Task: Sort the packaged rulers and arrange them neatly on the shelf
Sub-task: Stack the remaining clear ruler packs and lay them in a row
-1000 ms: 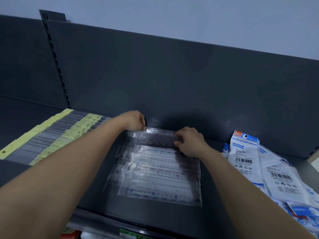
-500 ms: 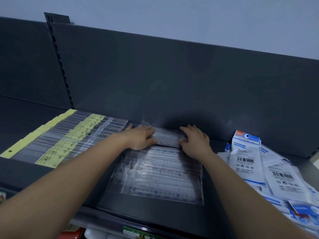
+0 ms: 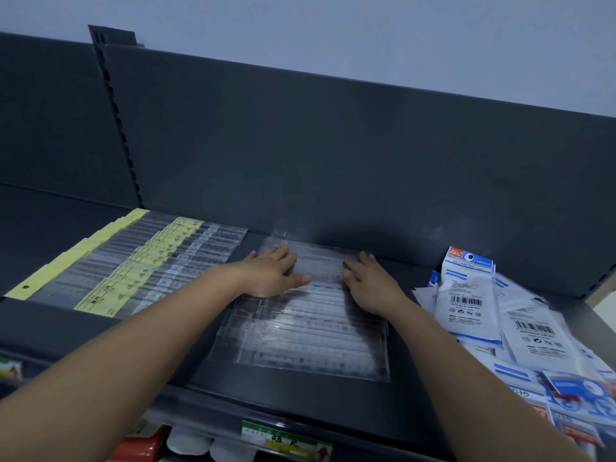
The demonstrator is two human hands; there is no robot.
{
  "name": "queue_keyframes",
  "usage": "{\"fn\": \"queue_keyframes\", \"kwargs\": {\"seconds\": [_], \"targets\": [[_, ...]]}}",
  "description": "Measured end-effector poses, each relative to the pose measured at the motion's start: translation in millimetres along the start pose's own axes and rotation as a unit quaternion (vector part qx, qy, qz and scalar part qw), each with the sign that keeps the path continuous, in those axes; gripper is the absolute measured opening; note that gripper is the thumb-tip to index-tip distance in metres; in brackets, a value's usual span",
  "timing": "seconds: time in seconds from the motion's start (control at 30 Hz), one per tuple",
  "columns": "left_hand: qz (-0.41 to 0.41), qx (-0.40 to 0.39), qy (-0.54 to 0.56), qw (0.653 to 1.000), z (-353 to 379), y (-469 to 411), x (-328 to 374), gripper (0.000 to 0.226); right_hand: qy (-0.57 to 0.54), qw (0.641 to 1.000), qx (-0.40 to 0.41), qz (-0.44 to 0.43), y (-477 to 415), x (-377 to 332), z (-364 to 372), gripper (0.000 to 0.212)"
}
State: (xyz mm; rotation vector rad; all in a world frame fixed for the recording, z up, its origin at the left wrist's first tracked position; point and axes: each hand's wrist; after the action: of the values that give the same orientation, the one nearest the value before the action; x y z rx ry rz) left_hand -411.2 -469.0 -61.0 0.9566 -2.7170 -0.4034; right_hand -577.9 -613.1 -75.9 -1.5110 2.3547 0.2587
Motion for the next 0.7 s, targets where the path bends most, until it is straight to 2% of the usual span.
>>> {"fn": "queue_keyframes", "kwargs": {"seconds": [0.13,0.3,0.43,0.5,0.6,0.7], "targets": [[0.020,0.006,-0.004,1.000,0.2,0.4,-1.5,0.072,0.033,0.999,0.001,-0.010,5.8,1.5,2.6,0.045],[0.006,0.024,0.022,0.999,2.0,-0.3,-1.7,0.059,0.042,0.999,-0.002,0.017,14.8,-0.1,6.8,0.051],[0.004,0.061,0.042,0.997,4.8,0.6,1.0,0.052,0.018,1.000,0.012,0.021,20.3,-0.3,5.1,0.049],[0.000,0.070,0.047,0.996,4.6,1.9,2.1,0.054,-0.011,0.999,0.045,0.027,23.7,0.3,4.7,0.048],[0.001,0.133,0.074,0.988,4.4,4.6,0.8,0.055,-0.014,0.994,0.093,0.049,27.3,0.9,2.9,0.045],[0.007,0.192,0.069,0.979,6.1,12.2,1.0,0.043,-0.009,0.993,0.111,0.049,28.4,2.5,4.9,0.030]]}}
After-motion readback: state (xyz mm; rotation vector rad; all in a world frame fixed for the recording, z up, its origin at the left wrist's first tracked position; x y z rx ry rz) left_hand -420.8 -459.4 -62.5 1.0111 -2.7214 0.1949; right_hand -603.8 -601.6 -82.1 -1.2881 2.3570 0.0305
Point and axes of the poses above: each hand's wrist, its own y-axis away from the middle knuckle, its own z-axis out of the palm, x = y × z, and after that the axes turned 14 degrees about -z, right-handed
